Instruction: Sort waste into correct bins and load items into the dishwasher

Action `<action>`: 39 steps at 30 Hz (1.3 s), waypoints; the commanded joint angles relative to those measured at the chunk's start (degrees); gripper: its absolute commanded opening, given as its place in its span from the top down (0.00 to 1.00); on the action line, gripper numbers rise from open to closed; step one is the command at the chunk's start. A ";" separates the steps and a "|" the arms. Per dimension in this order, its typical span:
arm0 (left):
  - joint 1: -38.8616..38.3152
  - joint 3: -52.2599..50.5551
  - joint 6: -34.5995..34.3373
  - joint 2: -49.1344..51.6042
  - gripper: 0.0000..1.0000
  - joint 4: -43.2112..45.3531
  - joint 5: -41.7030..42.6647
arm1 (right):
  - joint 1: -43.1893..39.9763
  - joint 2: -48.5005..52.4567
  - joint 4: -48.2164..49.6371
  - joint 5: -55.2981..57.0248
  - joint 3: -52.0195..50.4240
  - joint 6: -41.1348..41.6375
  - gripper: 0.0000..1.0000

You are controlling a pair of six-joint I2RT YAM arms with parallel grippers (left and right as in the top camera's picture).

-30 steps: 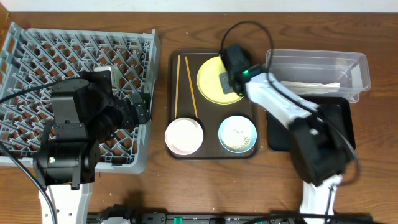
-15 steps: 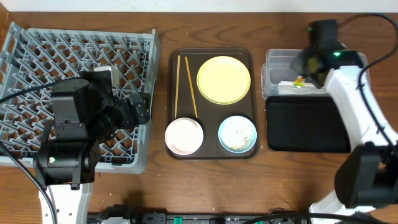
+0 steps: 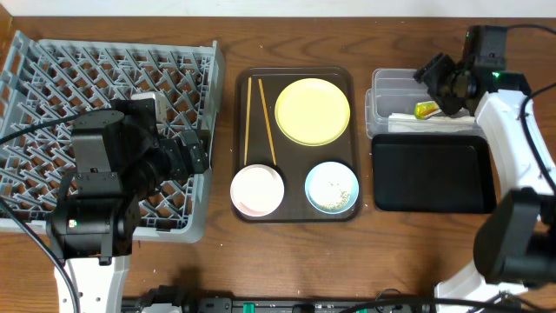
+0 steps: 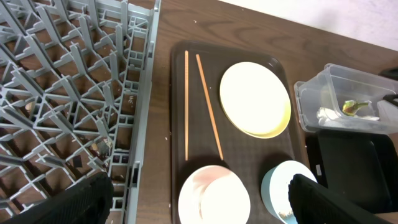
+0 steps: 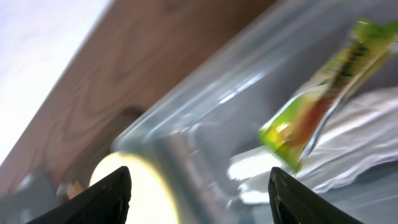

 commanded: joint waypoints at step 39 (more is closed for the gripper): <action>0.09 1.16 -0.52 -0.15 0.07 -0.02 0.92 | 33.03 -13.88 -12.63 -4.07 0.42 -35.06 0.17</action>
